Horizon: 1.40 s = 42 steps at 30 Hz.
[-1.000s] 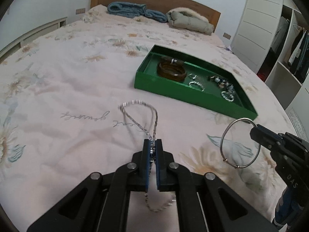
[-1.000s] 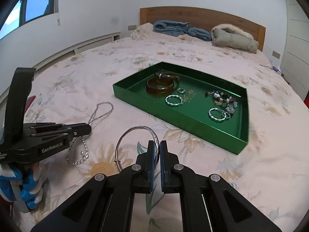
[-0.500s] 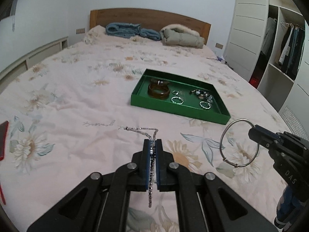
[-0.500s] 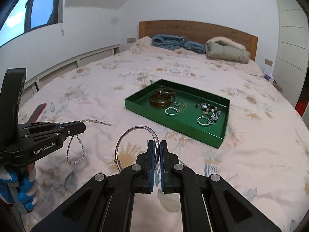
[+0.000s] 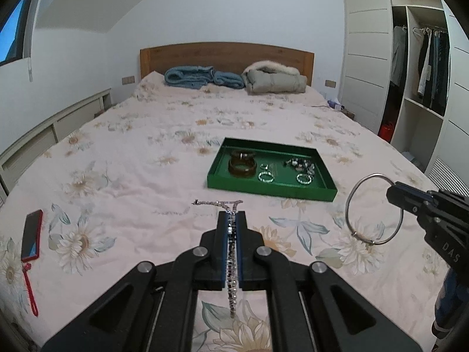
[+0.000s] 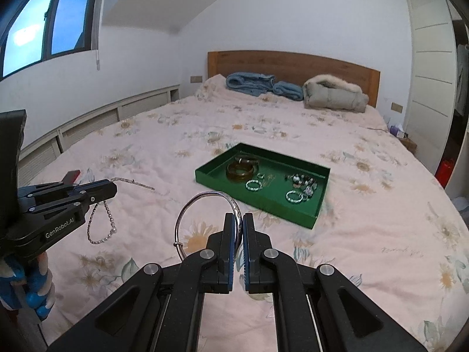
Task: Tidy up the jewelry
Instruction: 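Carry the silver necklace and silver bangle into the green tray and release both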
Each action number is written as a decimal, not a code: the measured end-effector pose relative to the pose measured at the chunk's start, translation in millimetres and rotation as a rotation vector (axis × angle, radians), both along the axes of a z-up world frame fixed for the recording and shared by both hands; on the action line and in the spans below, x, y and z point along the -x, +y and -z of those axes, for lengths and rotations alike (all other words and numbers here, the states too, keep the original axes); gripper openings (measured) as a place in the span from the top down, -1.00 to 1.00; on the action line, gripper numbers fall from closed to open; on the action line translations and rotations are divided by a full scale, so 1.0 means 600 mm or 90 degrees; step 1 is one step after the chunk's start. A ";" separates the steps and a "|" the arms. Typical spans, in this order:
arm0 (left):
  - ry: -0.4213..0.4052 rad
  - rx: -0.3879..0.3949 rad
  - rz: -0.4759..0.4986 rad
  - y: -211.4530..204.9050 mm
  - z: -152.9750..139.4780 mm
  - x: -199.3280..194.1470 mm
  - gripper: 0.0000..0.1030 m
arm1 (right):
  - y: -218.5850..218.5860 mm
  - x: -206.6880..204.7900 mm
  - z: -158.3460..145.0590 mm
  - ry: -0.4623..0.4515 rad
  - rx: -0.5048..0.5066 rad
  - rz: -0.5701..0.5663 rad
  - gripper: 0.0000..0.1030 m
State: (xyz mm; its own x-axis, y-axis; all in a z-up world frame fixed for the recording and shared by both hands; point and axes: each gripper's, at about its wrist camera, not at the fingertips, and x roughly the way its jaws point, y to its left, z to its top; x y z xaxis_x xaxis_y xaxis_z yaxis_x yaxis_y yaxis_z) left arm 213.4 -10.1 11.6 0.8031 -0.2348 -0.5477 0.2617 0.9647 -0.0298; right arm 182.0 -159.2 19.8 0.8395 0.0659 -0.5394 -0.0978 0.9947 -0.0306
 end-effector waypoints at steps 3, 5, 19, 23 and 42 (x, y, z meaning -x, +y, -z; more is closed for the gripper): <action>-0.012 -0.003 -0.001 -0.005 -0.016 -0.006 0.92 | -0.002 0.001 -0.017 -0.015 0.005 0.004 0.91; -0.021 -0.008 -0.002 -0.013 -0.025 -0.014 0.92 | -0.006 -0.004 -0.029 -0.022 0.011 0.009 0.91; -0.052 -0.055 0.012 -0.104 -0.049 -0.145 0.92 | -0.066 -0.118 -0.085 -0.060 0.045 0.050 0.91; -0.056 -0.063 0.013 -0.135 -0.059 -0.201 0.92 | -0.090 -0.170 -0.097 -0.066 0.053 0.066 0.91; 0.061 -0.067 0.034 -0.255 0.055 -0.483 0.92 | -0.158 -0.391 0.037 0.007 0.048 0.095 0.91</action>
